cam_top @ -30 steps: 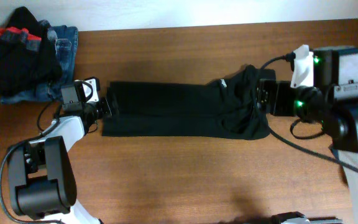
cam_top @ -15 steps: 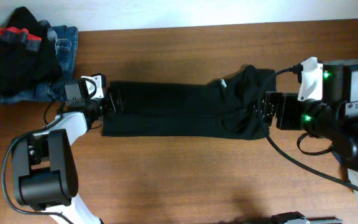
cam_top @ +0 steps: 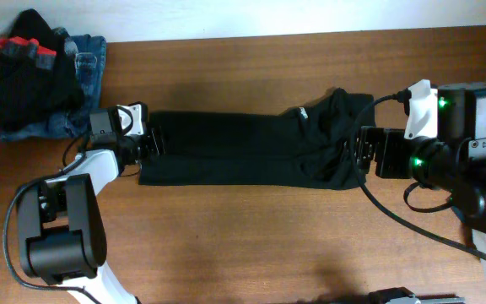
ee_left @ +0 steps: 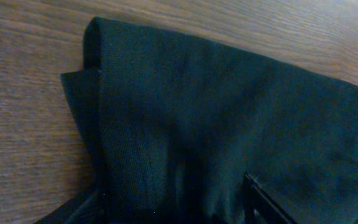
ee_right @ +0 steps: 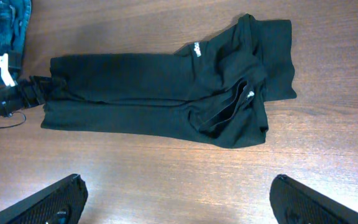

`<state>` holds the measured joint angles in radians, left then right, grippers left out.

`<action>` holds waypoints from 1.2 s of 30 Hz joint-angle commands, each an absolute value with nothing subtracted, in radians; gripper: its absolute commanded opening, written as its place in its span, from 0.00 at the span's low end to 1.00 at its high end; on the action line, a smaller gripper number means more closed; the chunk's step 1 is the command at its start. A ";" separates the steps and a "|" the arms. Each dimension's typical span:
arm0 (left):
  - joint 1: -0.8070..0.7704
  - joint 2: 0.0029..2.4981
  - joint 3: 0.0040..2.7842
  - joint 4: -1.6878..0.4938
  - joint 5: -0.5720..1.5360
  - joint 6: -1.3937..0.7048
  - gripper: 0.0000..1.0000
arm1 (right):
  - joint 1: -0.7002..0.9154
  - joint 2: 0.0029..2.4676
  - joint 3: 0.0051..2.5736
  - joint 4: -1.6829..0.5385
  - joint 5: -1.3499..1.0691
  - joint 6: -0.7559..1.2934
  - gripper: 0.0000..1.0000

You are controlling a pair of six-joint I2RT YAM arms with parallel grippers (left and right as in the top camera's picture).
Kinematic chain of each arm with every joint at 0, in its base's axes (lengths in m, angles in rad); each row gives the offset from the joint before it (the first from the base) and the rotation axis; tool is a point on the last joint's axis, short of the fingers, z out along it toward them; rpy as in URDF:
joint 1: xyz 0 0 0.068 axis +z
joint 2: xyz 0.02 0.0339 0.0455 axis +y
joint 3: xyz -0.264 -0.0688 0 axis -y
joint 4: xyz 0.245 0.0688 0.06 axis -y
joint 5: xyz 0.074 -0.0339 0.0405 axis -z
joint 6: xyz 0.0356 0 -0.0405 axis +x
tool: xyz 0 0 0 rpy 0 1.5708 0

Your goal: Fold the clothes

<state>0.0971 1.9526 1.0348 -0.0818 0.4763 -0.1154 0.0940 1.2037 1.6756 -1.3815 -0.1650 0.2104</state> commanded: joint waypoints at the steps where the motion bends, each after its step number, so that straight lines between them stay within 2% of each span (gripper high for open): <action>1: 0.083 2.017 0.986 -0.147 0.476 -0.126 0.65 | 0.089 1.190 1.689 -1.382 -0.153 0.219 0.99; 8: 0.083 2.017 0.986 -0.169 0.474 -0.125 0.64 | 0.089 1.190 1.689 -1.382 -0.153 0.219 0.99; 14: 0.083 2.017 0.986 -0.174 0.445 -0.126 0.39 | 0.089 1.190 1.689 -1.383 -0.153 0.219 0.99; 20: 0.083 2.017 0.986 -0.177 0.445 -0.126 0.03 | 0.089 1.190 1.689 -1.384 -0.153 0.219 0.99; 21: 0.084 2.017 0.986 -0.177 0.445 -0.126 0.01 | 0.089 1.190 1.689 -1.384 -0.153 0.219 0.99; 27: 0.096 2.017 1.010 -0.230 0.418 -0.126 0.01 | 0.089 1.190 1.689 -1.385 -0.153 0.219 0.99; 36: 0.108 2.016 1.209 -0.535 0.110 -0.125 0.01 | 0.089 1.190 1.689 -1.384 -0.152 0.219 0.99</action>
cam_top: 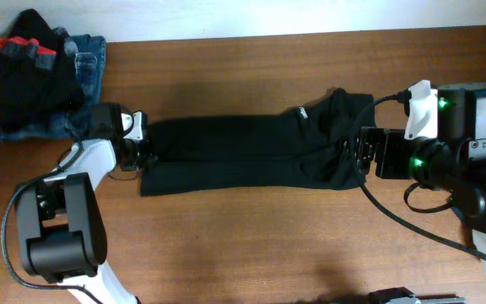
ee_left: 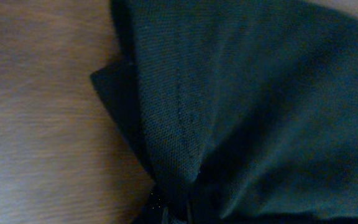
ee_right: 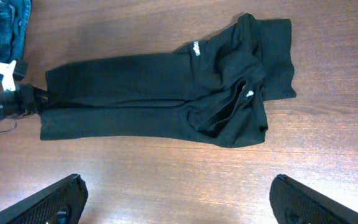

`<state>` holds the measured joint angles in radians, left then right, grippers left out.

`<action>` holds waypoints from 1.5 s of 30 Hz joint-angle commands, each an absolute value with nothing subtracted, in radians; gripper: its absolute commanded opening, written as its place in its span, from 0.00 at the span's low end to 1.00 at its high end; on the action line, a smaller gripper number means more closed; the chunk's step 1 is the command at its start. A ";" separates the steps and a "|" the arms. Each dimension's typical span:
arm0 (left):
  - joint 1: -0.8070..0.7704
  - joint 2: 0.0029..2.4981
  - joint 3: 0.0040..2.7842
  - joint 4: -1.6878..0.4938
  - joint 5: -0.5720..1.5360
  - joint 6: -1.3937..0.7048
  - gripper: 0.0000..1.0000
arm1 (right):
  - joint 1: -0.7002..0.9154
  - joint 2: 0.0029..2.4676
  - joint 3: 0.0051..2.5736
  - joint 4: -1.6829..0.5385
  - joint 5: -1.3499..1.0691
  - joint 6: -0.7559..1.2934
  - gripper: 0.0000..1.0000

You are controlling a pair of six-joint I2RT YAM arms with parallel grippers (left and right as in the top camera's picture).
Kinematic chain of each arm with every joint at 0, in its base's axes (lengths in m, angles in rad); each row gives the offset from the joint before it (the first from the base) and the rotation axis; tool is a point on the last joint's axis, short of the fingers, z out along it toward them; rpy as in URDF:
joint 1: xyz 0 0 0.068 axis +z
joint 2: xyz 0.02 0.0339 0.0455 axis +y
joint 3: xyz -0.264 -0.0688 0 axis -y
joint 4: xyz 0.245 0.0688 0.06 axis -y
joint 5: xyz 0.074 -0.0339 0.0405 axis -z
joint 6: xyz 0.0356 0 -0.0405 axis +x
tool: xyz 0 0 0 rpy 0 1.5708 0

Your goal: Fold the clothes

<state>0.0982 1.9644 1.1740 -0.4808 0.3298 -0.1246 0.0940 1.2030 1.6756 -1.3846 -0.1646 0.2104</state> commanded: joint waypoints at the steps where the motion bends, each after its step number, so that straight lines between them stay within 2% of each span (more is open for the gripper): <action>1: 0.108 2.016 1.240 -0.570 0.079 -0.125 0.01 | 0.089 1.190 1.689 -1.385 -0.152 0.219 0.99; 12: 0.108 2.016 1.478 -0.819 -0.182 -0.125 0.01 | 0.089 1.190 1.689 -1.385 -0.152 0.218 0.99; 23: 0.084 2.016 1.658 -1.004 -0.207 -0.125 0.01 | 0.089 1.191 1.689 -1.384 -0.152 0.219 0.99; 45: -0.268 2.022 1.729 -1.055 -0.199 -0.126 0.02 | 0.089 1.191 1.689 -1.385 -0.152 0.218 0.99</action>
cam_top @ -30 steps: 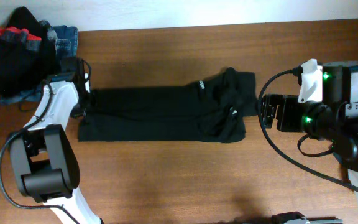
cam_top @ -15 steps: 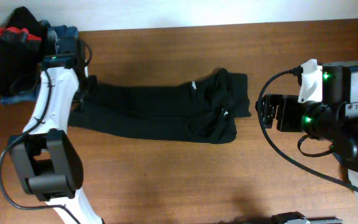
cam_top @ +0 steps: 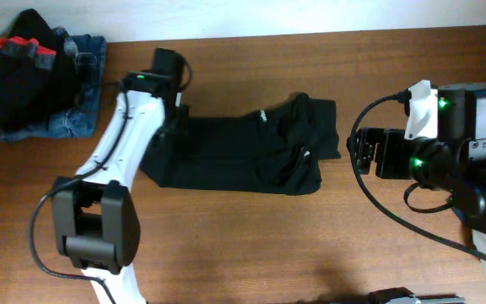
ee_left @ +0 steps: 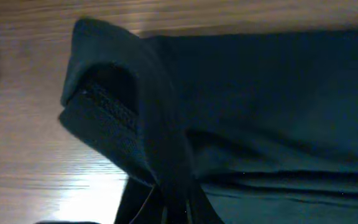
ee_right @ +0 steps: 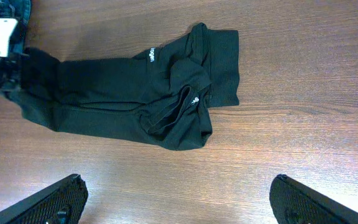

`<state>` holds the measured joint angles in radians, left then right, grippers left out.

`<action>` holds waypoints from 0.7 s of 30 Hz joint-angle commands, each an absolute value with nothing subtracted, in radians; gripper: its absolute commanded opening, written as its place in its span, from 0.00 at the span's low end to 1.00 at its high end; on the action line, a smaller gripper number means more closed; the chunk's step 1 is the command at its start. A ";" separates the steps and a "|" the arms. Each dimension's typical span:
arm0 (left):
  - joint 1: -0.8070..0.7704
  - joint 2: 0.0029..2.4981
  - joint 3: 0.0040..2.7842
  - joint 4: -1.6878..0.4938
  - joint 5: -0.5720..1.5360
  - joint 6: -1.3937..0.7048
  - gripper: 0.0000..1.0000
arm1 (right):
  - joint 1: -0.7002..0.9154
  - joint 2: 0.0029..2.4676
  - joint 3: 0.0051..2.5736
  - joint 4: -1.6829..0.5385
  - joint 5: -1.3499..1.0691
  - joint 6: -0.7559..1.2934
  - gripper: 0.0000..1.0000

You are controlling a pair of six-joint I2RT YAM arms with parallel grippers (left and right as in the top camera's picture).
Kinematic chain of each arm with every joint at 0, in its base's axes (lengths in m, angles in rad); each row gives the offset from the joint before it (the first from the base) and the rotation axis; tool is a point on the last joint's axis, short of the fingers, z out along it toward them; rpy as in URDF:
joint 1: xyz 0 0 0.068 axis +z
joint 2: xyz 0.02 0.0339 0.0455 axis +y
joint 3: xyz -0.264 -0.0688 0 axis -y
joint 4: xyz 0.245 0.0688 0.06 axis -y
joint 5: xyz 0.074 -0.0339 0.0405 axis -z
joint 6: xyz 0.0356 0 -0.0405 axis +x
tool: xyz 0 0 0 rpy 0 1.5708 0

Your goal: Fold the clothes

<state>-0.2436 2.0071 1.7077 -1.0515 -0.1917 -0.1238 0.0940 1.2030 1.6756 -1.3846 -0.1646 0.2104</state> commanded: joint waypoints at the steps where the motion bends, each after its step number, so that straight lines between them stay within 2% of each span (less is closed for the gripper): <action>1: -0.276 2.027 1.729 -1.058 -0.199 -0.126 0.02 | 0.089 1.191 1.689 -1.385 -0.152 0.218 0.99; 6: -0.295 2.059 1.727 -1.098 -0.194 -0.126 0.12 | 0.089 1.191 1.689 -1.385 -0.152 0.219 0.99; 18: -0.297 2.098 1.719 -1.109 -0.012 -0.125 0.15 | 0.089 1.191 1.689 -1.385 -0.152 0.219 0.99; 19: -0.300 2.098 1.719 -1.109 -0.010 -0.125 0.25 | 0.089 1.191 1.689 -1.385 -0.152 0.219 0.99; 20: -0.305 2.098 1.719 -1.108 -0.010 -0.125 0.47 | 0.089 1.191 1.689 -1.385 -0.152 0.219 0.99; 21: -0.308 2.098 1.719 -1.106 -0.010 -0.125 0.73 | 0.089 1.191 1.689 -1.385 -0.152 0.218 0.99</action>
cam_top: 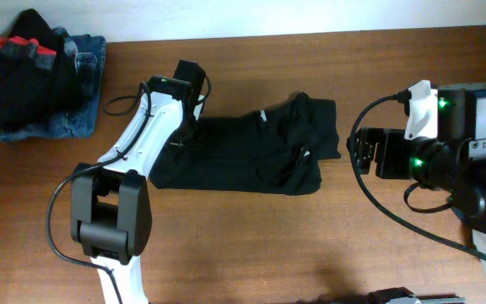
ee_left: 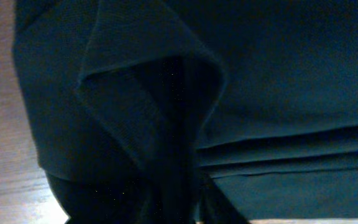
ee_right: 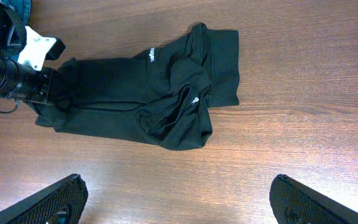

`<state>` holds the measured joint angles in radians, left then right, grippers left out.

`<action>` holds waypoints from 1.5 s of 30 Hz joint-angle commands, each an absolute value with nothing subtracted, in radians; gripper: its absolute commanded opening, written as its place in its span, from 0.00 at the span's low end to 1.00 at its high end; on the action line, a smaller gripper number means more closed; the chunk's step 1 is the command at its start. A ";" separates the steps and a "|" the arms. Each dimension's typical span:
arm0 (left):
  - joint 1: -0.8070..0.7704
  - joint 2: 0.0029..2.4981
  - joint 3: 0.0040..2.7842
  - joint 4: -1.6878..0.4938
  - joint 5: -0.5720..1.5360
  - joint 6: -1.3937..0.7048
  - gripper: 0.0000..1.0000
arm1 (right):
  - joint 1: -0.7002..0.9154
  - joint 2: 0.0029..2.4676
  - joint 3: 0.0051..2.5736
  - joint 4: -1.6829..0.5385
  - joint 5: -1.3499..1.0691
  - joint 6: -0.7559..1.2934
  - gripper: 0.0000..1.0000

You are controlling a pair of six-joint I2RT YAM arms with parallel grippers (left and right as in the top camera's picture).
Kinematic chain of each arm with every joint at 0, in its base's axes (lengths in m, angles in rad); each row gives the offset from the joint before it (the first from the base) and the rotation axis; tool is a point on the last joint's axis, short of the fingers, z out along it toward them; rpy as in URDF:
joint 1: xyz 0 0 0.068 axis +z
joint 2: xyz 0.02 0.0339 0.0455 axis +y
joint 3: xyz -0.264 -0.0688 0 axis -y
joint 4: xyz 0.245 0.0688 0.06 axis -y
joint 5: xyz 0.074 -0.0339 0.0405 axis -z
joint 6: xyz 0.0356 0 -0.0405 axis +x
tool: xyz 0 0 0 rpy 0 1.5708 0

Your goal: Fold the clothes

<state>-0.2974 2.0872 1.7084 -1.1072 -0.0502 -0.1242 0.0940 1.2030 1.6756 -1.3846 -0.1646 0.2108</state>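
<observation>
A pair of black trousers [cam_top: 260,156] lies across the middle of the table, waist [ee_right: 225,59] to the right, with a small white logo [ee_right: 152,53]. My left gripper [cam_top: 187,125] is shut on the leg ends, which are doubled back over the legs. In the left wrist view dark cloth [ee_left: 278,74] fills the frame, and a pinched fold runs down into the left gripper [ee_left: 179,208]. My right gripper [cam_top: 364,153] hangs open, well above the table to the right of the waist. The right gripper [ee_right: 179,202] has bare wood between its fingers [ee_right: 58,202].
A pile of other clothes sits at the back left corner: a black garment with red trim [cam_top: 24,72] on blue jeans [cam_top: 83,63]. The table's back edge [cam_top: 310,34] runs close behind the trousers. The left arm [cam_top: 133,169] reaches over the trousers' left end.
My left gripper, still shut on the leg ends, has moved a little to the right and toward the front, over the legs. The trousers' left part is more doubled over. The right gripper has not moved.
The trousers first lay stretched out long, with my left gripper at the leg ends on the left. It was then shut on the hem there. Then it held the leg ends farther right and back, with the waist drawn leftward. Now the ends hang over the legs.
</observation>
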 commanded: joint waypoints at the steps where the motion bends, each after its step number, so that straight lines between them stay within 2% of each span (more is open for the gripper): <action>1: -0.309 2.098 1.719 -1.103 -0.010 -0.125 0.92 | 0.089 1.191 1.689 -1.385 -0.152 0.219 0.99; 2: -0.311 2.098 1.719 -1.100 -0.010 -0.125 0.99 | 0.089 1.191 1.689 -1.385 -0.152 0.218 0.99; 17: -0.313 2.098 1.776 -1.108 0.005 -0.126 0.99 | 0.089 1.193 1.687 -1.389 -0.152 0.218 0.99; 27: -0.311 2.128 1.773 -1.237 0.004 -0.142 0.99 | 0.089 1.217 1.687 -1.398 -0.152 0.218 0.99; 29: -0.311 2.132 1.771 -1.280 0.005 -0.145 0.96 | 0.089 1.220 1.687 -1.401 -0.152 0.218 0.99; 31: -0.311 2.132 1.771 -1.315 0.006 -0.145 0.89 | 0.089 1.221 1.687 -1.402 -0.152 0.218 0.99; 34: -0.311 2.132 1.770 -1.340 0.049 -0.144 0.66 | 0.089 1.221 1.687 -1.398 -0.152 0.218 0.99; 37: -0.311 2.132 1.767 -1.337 0.059 -0.144 0.19 | 0.089 1.221 1.687 -1.396 -0.152 0.218 0.99; 39: -0.311 2.132 1.767 -1.329 0.059 -0.144 0.01 | 0.089 1.221 1.687 -1.399 -0.152 0.218 0.99; 45: -0.310 2.132 1.767 -1.322 -0.002 -0.149 0.01 | 0.089 1.221 1.687 -1.411 -0.152 0.218 0.99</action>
